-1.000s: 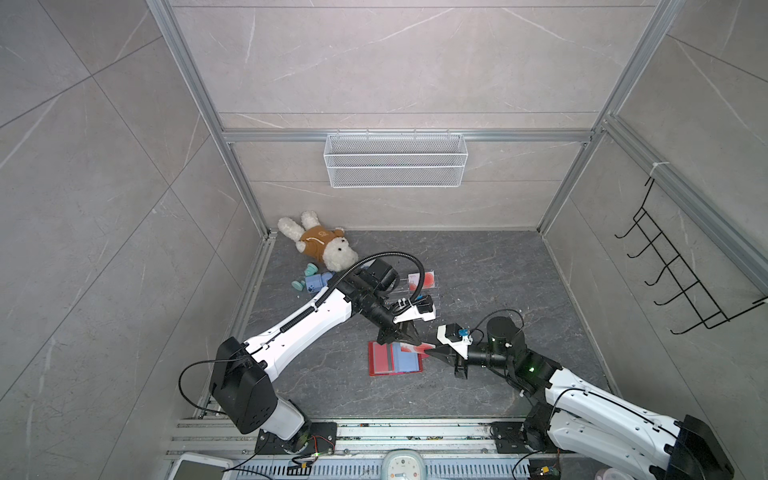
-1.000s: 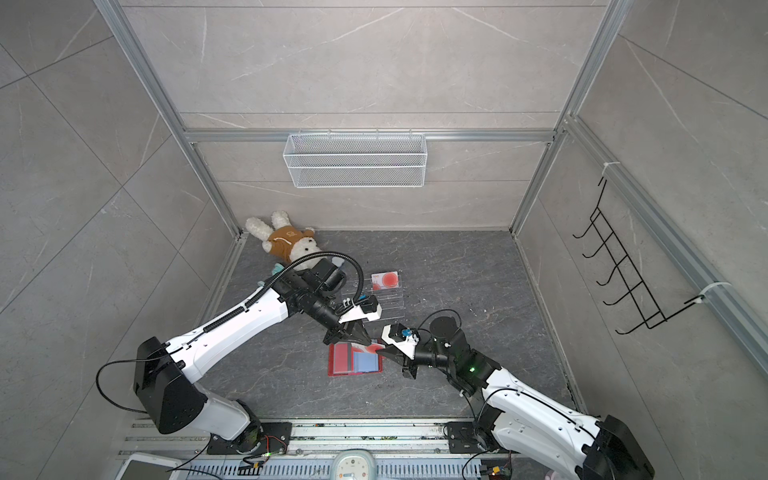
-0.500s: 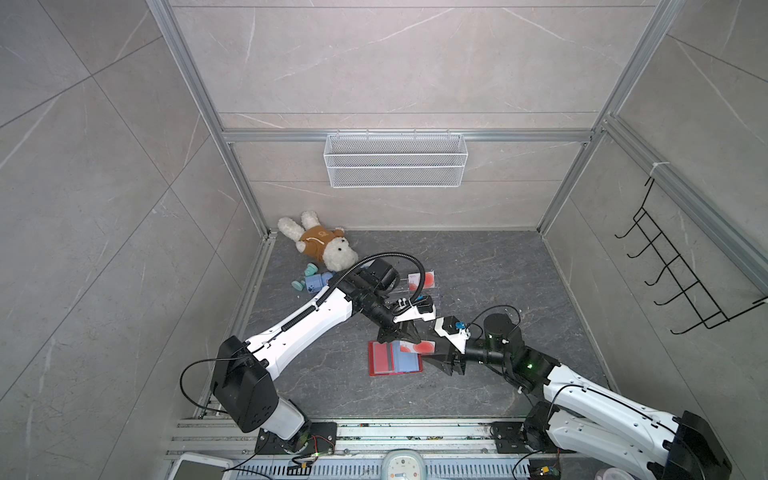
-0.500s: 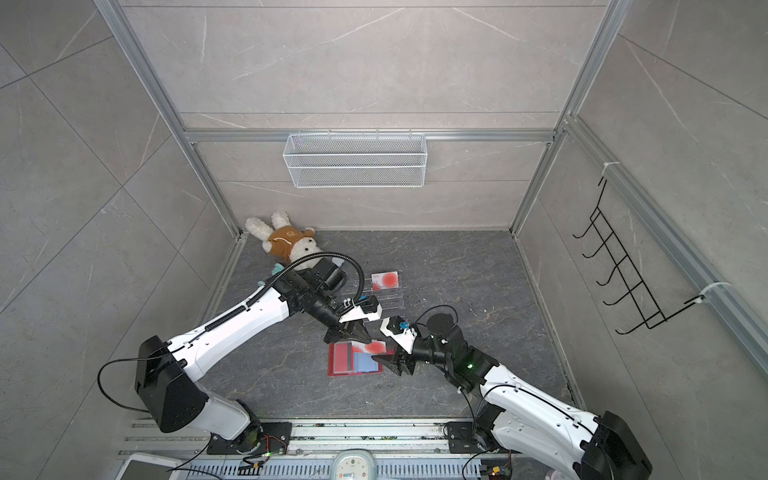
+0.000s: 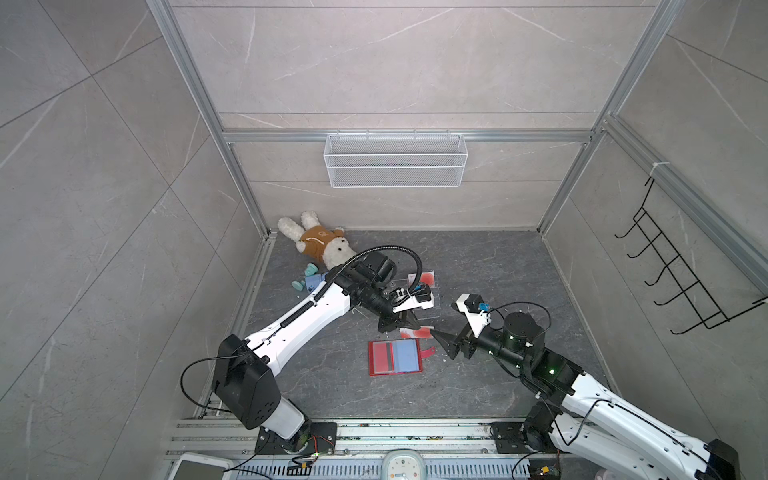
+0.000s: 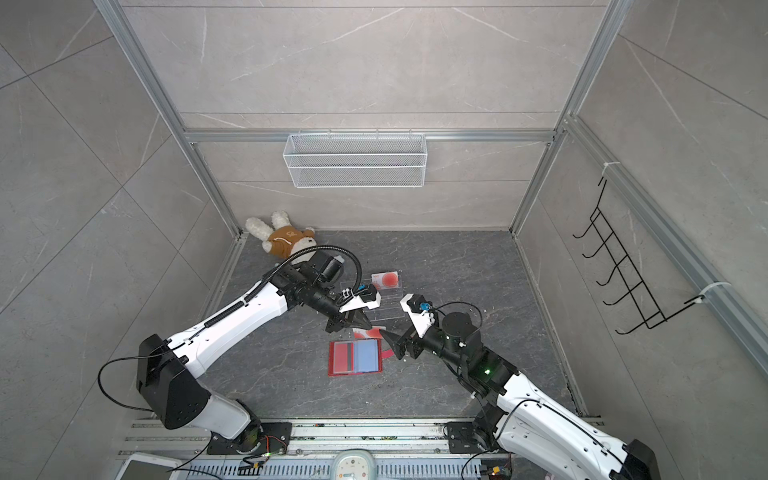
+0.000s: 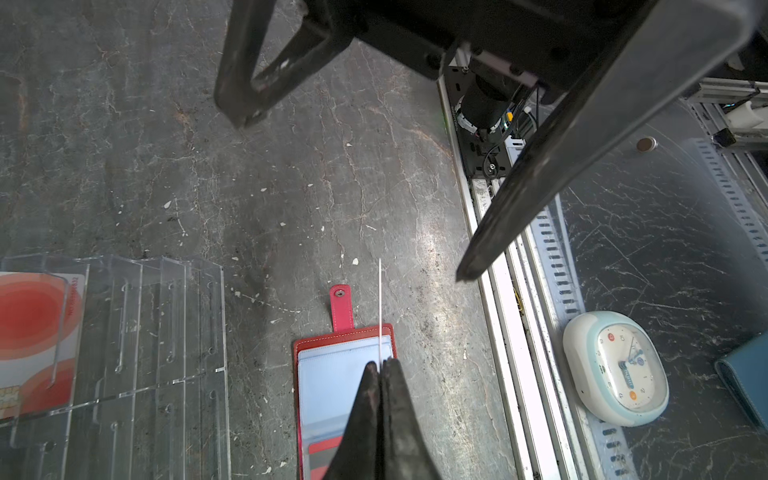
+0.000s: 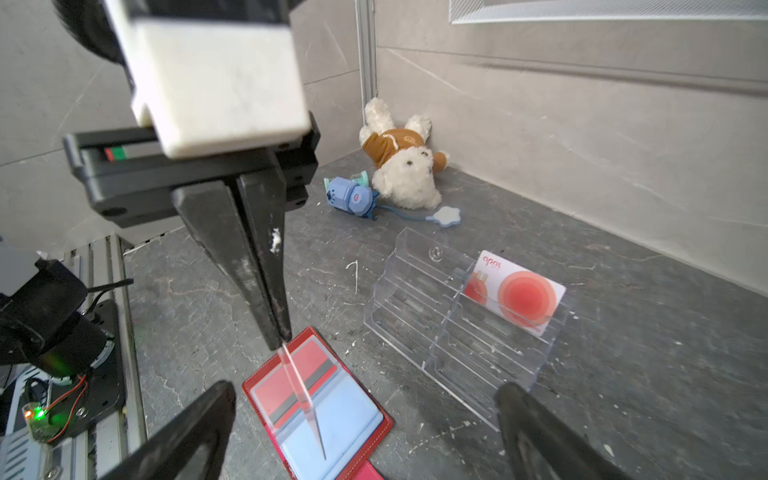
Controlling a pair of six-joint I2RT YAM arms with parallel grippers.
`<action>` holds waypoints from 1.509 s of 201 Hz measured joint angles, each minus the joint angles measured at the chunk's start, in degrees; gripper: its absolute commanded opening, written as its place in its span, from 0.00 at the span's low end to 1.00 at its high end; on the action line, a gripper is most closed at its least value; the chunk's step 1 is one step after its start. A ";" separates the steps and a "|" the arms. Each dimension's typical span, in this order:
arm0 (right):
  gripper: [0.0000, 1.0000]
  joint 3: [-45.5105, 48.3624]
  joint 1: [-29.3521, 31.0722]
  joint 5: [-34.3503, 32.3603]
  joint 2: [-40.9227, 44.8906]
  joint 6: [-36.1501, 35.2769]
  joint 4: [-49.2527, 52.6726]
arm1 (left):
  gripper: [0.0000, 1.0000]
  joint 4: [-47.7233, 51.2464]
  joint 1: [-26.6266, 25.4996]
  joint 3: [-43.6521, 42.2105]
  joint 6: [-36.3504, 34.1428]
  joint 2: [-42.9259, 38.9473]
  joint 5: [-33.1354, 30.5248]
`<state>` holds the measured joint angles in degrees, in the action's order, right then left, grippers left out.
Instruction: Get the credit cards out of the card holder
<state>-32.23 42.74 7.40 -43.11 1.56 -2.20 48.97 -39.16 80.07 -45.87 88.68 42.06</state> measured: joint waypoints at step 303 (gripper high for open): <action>1.00 -0.76 0.00 -9.86 10.78 7.93 14.62 | 0.00 -8.85 3.34 27.87 0.44 25.07 -12.83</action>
<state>-32.99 42.74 -2.46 -32.34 9.50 12.43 40.12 -35.81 107.94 -45.43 113.75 29.23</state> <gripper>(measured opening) 0.997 0.044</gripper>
